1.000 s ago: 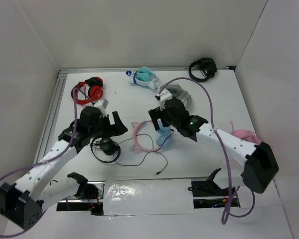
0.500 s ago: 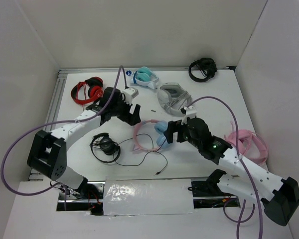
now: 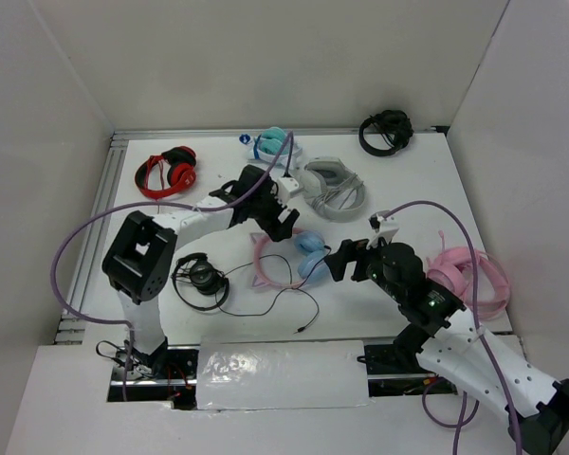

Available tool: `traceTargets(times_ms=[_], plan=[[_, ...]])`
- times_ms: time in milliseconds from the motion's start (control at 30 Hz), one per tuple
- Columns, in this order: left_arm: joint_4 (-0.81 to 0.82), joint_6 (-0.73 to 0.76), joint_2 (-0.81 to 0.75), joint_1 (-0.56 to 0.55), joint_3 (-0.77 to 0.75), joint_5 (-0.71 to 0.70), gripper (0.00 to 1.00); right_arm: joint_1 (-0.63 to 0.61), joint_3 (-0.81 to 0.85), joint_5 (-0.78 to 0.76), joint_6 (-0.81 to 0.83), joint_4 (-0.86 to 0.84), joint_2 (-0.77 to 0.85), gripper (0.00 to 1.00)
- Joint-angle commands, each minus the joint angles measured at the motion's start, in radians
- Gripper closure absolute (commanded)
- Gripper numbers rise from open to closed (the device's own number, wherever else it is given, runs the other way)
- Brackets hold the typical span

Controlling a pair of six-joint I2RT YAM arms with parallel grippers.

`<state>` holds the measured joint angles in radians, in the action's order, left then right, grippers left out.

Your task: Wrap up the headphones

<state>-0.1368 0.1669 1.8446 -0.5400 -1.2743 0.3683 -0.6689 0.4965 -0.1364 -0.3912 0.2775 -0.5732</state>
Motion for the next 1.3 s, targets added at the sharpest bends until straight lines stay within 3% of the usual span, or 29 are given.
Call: traceTargets(times_ms=[0,267,300,333,400,467,500,600,733,833,1133,1267], plan=[[0.026,0.054,0.050,-0.032,-0.037,-0.098,0.01,0.011,-0.013,-0.003,-0.026,0.026,0.016,0.00],[0.046,0.040,0.169,-0.035,-0.083,-0.238,0.04,0.020,-0.016,-0.011,-0.035,0.062,0.045,0.00],[0.046,0.030,0.182,-0.035,-0.092,-0.250,0.22,0.020,-0.021,-0.014,-0.037,0.066,0.055,0.00],[0.046,0.029,0.185,-0.035,-0.092,-0.250,0.22,0.020,-0.019,-0.014,-0.037,0.066,0.055,0.00],[0.052,0.016,0.185,-0.035,-0.094,-0.275,0.33,0.020,-0.018,-0.014,-0.038,0.074,0.065,0.00],[0.087,0.014,0.165,-0.035,-0.076,-0.296,0.60,0.020,-0.016,-0.005,-0.038,0.071,0.068,0.00],[0.100,0.010,0.153,-0.037,-0.068,-0.317,0.80,0.022,-0.015,0.001,-0.038,0.068,0.068,0.00],[0.105,-0.010,0.108,-0.035,-0.059,-0.344,0.98,0.020,-0.007,0.021,-0.041,0.063,0.053,0.00],[0.002,-0.101,0.056,-0.040,-0.121,-0.509,1.00,0.019,0.014,0.053,-0.051,0.043,-0.002,0.00],[-0.053,-0.150,0.022,-0.046,-0.134,-0.548,1.00,0.009,0.027,0.054,-0.076,0.034,-0.033,0.00],[-0.381,-0.505,-0.136,-0.107,-0.201,-0.650,1.00,-0.096,0.050,0.066,-0.231,-0.110,-0.082,0.00],[-0.596,-0.719,-0.137,-0.141,-0.305,-0.765,1.00,-0.162,0.051,-0.038,-0.325,-0.147,-0.106,0.00]])
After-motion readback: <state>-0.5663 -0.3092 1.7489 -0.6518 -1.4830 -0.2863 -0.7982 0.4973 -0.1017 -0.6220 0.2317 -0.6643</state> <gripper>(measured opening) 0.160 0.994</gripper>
